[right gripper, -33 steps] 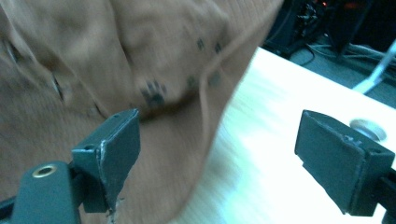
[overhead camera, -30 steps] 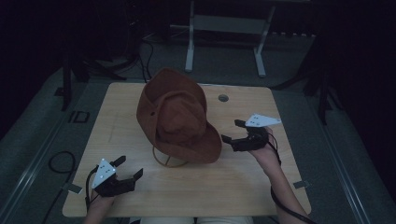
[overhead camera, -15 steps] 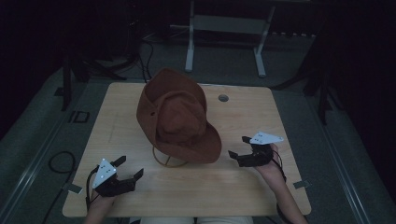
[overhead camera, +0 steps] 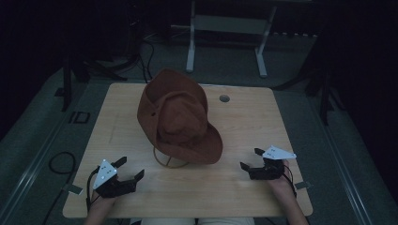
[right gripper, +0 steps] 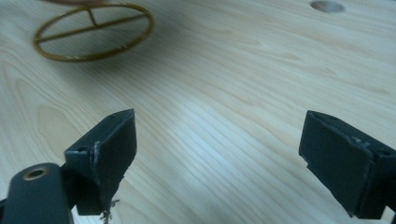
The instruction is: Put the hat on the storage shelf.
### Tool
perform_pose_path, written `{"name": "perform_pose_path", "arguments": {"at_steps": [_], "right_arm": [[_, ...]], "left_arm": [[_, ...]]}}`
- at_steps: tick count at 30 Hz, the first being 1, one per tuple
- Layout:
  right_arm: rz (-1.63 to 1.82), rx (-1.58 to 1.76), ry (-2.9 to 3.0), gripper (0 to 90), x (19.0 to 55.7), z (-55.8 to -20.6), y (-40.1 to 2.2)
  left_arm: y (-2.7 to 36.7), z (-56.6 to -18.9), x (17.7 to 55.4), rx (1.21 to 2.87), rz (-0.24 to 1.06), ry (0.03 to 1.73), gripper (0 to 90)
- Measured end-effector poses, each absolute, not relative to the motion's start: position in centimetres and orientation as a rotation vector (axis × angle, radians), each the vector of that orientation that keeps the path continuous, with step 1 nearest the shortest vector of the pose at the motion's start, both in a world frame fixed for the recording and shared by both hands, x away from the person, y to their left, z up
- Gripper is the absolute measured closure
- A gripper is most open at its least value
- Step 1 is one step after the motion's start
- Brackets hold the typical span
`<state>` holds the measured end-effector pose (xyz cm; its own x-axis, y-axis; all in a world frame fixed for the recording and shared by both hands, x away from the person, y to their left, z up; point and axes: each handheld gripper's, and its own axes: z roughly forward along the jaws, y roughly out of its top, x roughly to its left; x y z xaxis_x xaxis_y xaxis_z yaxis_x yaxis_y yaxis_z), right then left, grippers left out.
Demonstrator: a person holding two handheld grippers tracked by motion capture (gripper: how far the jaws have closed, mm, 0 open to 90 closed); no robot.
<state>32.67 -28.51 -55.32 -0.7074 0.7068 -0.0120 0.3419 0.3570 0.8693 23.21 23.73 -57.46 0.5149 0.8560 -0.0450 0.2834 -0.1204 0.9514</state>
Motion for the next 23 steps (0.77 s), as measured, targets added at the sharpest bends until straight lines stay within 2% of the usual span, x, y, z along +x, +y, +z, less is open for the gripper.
{"name": "perform_pose_path", "arguments": {"at_steps": [11, 23], "right_arm": [[1.281, 1.010, 2.162, 11.3, 32.4, -56.2, -31.6], [1.262, 0.988, 2.158, 11.3, 32.4, -56.5, -31.5]], "left_arm": [[23.9, -57.5, 23.2, 1.664, 0.654, 0.983, 14.6], [23.9, -57.5, 23.1, 1.666, 0.652, 0.981, 14.6]]}}
